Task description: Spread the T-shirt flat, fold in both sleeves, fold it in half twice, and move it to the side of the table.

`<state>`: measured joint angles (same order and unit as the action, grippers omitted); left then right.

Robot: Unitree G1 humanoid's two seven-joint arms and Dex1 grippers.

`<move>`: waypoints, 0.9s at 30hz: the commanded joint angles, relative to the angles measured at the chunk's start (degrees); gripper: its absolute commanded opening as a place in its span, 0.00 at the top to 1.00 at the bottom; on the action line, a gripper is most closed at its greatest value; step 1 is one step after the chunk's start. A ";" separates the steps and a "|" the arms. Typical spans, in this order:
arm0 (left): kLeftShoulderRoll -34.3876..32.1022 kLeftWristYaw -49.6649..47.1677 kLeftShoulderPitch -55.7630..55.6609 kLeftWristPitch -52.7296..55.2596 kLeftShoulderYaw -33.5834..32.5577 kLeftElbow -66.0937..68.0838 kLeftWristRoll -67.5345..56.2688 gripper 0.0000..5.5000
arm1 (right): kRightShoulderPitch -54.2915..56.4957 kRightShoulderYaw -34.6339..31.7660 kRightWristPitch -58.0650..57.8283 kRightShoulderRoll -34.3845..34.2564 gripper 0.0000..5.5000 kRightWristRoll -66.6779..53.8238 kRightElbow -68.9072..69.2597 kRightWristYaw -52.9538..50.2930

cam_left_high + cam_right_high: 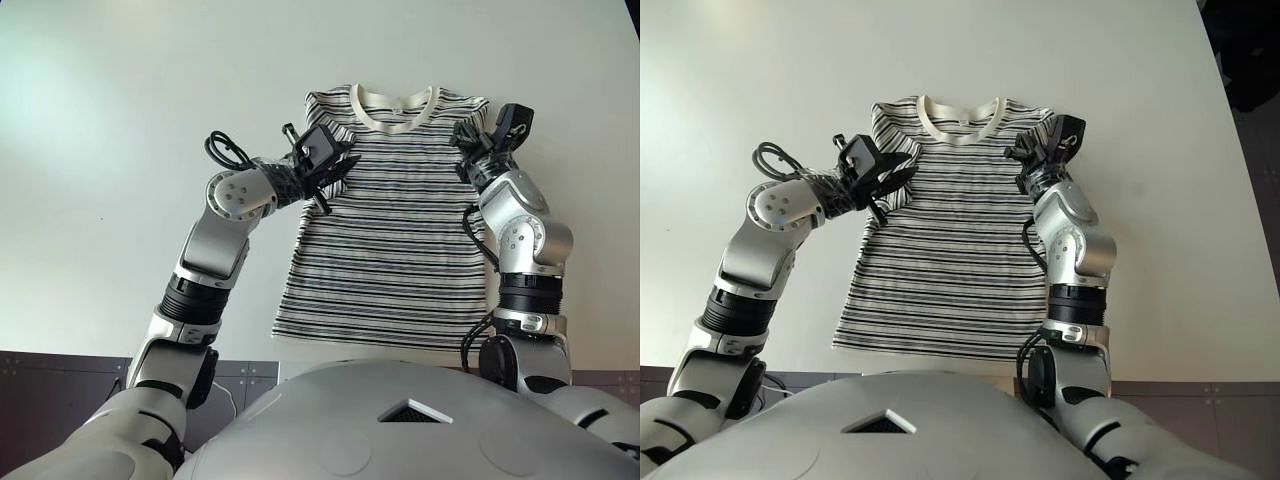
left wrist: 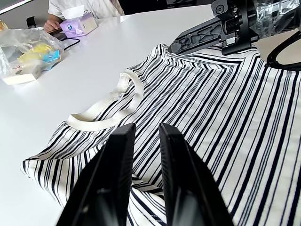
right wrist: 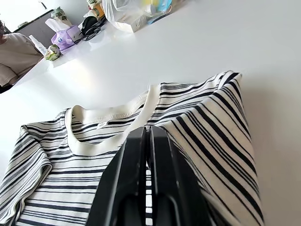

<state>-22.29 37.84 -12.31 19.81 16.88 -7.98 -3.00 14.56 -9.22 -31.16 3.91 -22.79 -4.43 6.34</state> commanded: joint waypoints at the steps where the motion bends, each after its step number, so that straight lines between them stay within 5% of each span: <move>1: 0.04 -0.50 0.15 0.01 0.28 -1.10 0.71 0.83 | 0.80 0.62 -0.11 -0.99 0.98 0.31 0.33 -0.27; 19: -0.06 -0.71 -0.24 -0.37 0.50 -0.72 0.71 0.83 | 0.35 4.70 -1.80 -2.70 0.98 3.14 0.21 -1.57; 24: -0.20 -0.99 0.13 -0.52 0.49 -0.72 0.95 0.83 | 0.49 5.79 -2.57 -2.12 0.83 3.39 2.34 0.48; 27: -0.20 -1.33 0.43 -0.61 0.50 -0.76 1.15 0.83 | -0.94 6.54 -8.47 -1.91 0.82 -2.23 11.54 4.65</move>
<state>-22.31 37.04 -12.14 19.63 17.46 -8.17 -2.85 14.34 -3.22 -35.88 1.42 -21.84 1.27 9.14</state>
